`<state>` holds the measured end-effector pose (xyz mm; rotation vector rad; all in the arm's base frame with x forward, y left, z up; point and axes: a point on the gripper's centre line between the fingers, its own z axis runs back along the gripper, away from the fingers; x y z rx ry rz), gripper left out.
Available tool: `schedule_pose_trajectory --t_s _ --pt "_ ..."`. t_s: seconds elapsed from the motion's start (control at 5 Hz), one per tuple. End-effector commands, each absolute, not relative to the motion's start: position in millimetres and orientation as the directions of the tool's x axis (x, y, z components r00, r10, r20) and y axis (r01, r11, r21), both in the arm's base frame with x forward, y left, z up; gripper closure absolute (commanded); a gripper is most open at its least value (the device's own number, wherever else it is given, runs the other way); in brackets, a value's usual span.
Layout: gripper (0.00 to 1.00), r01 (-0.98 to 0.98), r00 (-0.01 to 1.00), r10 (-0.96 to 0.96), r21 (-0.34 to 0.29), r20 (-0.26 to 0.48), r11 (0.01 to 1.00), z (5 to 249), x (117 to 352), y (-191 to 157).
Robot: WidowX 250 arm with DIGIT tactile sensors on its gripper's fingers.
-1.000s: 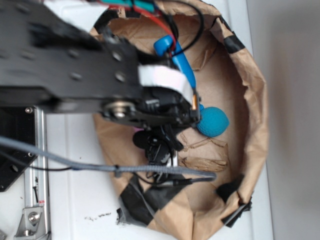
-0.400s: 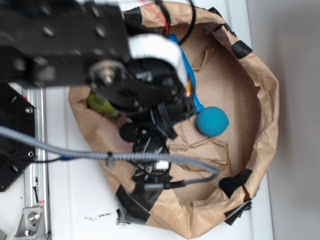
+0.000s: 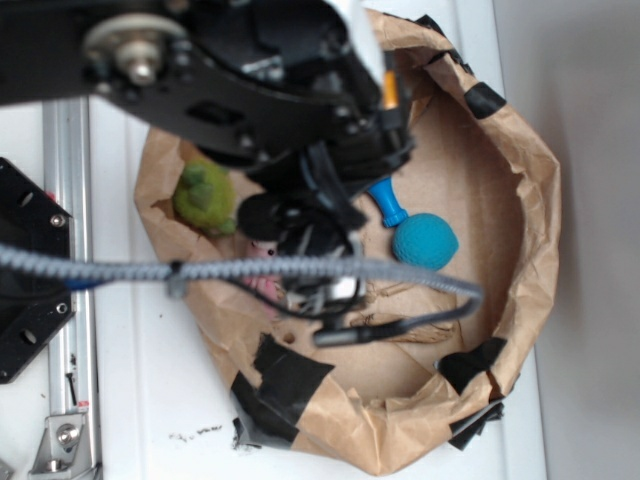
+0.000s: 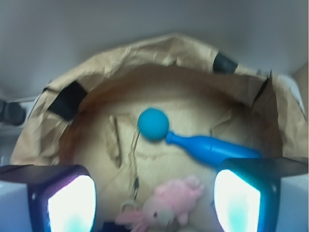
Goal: Grab the wood chip.
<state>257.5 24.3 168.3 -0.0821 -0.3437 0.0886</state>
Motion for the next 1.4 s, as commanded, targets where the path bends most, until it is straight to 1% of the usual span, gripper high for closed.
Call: schedule_pose_trajectory --t_s 0.0,0.2,0.4,0.6,0.8,1.0,1.2 --pt "0.0 0.064 0.958 -0.033 -0.099 0.285 0.993 99 275 -14" --pt "0.0 0.137 0.943 -0.116 -0.047 0.31 0.989 76 276 -40" --pt "0.0 0.182 0.94 -0.156 -0.059 0.304 0.982 57 273 -57" --pt "0.0 0.213 0.928 -0.186 -0.049 0.324 0.976 41 278 -65" --pt "0.0 0.205 0.924 -0.183 -0.032 0.335 0.978 22 284 -59" --pt "0.01 0.208 0.924 -0.189 -0.02 0.333 0.978 11 298 -60" --pt "1.0 0.197 0.928 -0.181 -0.017 0.326 0.98 11 308 -63"
